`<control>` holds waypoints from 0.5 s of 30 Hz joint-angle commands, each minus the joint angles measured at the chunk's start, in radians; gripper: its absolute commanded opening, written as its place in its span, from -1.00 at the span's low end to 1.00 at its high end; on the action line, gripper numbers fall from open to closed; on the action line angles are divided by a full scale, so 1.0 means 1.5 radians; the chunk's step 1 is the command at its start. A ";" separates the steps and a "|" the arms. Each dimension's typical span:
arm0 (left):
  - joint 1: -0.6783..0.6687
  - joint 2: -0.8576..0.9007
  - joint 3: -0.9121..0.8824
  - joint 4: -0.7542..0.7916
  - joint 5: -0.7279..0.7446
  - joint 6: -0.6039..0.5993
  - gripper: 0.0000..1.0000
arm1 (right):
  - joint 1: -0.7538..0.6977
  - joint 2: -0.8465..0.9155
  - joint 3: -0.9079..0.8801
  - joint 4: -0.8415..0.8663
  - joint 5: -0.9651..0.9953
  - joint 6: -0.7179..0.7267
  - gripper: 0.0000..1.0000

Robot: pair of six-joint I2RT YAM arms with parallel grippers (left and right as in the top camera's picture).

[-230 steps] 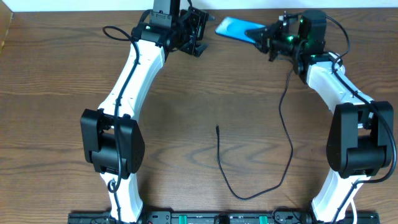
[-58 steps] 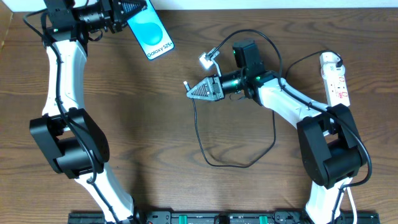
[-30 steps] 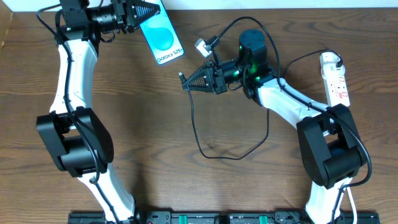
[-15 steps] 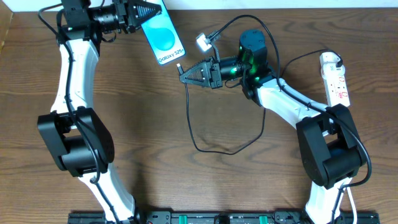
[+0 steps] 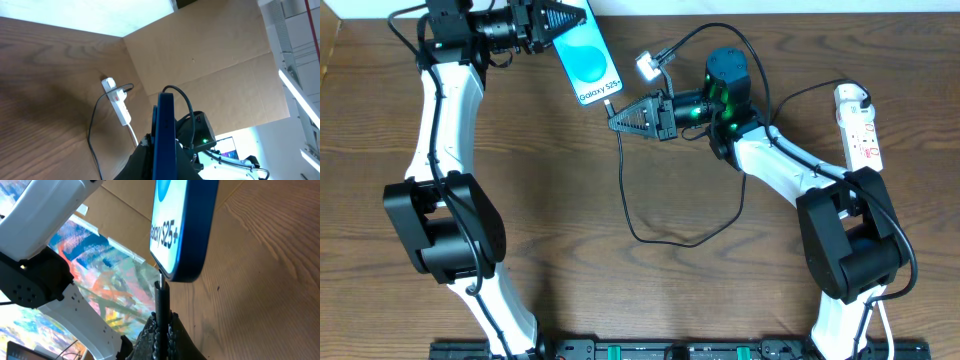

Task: Plug charger to phone and switch on socket
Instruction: 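Move the USB-C end up under the phone's bottom port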

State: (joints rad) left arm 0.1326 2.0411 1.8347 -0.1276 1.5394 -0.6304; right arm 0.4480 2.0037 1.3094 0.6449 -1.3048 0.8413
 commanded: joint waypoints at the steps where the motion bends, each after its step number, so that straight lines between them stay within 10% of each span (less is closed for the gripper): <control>1: -0.007 -0.012 0.001 0.004 0.015 0.004 -0.85 | 0.004 -0.007 0.000 0.002 0.006 0.005 -0.98; 15: -0.013 -0.012 0.001 0.004 0.016 0.004 -0.85 | 0.003 -0.007 0.000 0.008 0.008 0.005 -0.98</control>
State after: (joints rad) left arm 0.1165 2.0411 1.8347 -0.1272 1.5391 -0.6304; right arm 0.4480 2.0037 1.3094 0.6483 -1.3048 0.8417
